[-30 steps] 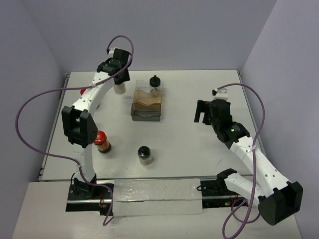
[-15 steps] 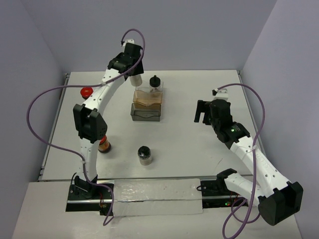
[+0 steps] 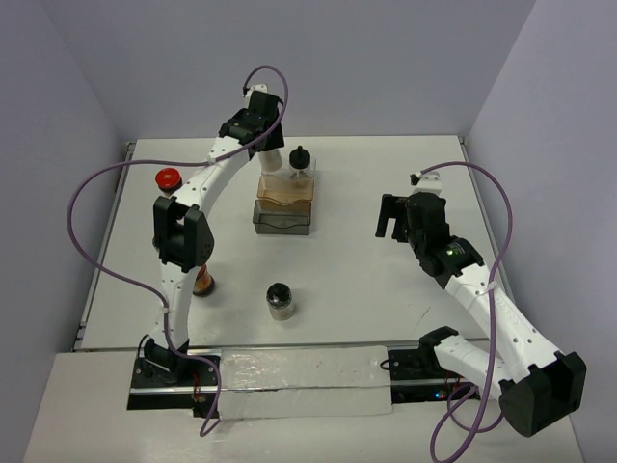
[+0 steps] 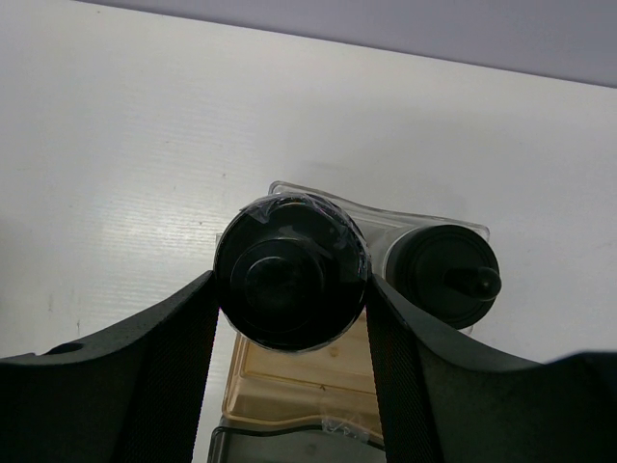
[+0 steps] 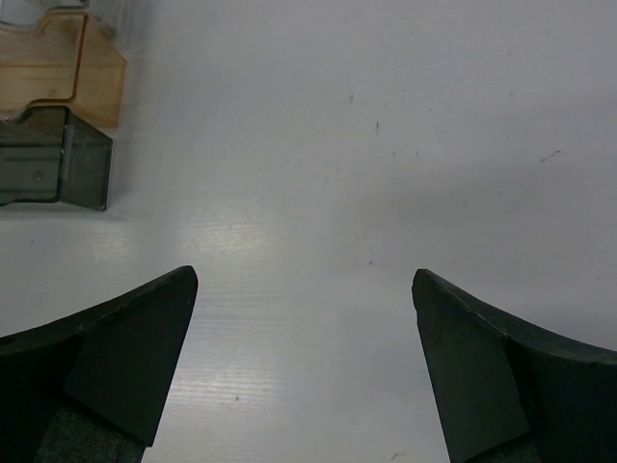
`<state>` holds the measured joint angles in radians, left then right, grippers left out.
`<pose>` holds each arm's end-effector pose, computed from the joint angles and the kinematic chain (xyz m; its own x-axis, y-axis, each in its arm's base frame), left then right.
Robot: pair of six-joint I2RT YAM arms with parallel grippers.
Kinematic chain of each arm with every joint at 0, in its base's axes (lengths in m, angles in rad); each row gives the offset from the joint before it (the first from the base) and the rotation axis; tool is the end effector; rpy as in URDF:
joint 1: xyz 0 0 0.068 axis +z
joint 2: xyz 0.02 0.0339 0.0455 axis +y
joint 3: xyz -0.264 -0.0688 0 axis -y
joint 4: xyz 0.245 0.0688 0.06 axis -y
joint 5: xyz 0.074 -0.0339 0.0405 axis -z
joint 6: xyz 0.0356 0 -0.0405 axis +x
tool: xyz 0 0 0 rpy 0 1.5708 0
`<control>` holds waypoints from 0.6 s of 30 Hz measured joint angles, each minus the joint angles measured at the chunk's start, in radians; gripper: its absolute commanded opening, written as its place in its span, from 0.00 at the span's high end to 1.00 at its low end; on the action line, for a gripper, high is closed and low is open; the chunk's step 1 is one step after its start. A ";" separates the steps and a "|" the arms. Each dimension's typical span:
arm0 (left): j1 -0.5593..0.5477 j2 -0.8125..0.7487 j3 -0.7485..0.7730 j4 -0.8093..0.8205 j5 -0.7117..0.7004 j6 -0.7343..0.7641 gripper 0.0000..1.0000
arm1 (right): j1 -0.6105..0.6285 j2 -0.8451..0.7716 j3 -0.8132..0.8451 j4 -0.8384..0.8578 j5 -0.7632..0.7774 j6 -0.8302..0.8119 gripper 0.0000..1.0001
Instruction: Organize the condiment bottles
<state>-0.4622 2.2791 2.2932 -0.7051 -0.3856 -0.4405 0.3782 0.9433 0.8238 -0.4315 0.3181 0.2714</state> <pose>0.4699 -0.2191 0.3093 -0.5815 -0.1517 -0.7993 -0.1042 0.9883 -0.1118 0.1967 0.0662 0.3011 -0.4964 0.0768 -0.8647 0.0311 0.9970 0.0707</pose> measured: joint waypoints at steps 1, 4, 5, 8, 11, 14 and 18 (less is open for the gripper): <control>0.000 0.001 0.000 0.007 0.002 0.000 0.90 | 0.000 0.000 0.000 0.000 0.000 0.000 0.00; 0.000 0.018 0.011 0.017 0.011 0.000 0.90 | 0.000 0.002 0.000 0.000 0.000 0.000 0.00; 0.000 0.027 0.018 0.020 0.015 0.000 0.90 | 0.000 0.003 0.000 0.000 0.000 0.000 0.00; 0.000 0.053 0.021 0.029 0.026 -0.001 0.90 | 0.000 0.005 0.000 -0.001 0.001 0.000 0.00; 0.000 0.080 0.021 0.029 0.029 -0.003 0.90 | 0.000 0.006 0.000 -0.003 0.002 0.000 0.00; 0.000 0.099 0.019 0.029 0.031 -0.005 0.90 | 0.000 0.006 0.000 -0.004 0.004 0.000 0.00; 0.000 0.101 0.001 0.037 0.031 -0.010 0.82 | 0.000 0.006 0.000 -0.004 0.004 0.000 0.00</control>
<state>-0.4625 2.3802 2.2946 -0.6682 -0.3546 -0.4506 0.3782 0.9493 0.8238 -0.4351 0.3222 0.2711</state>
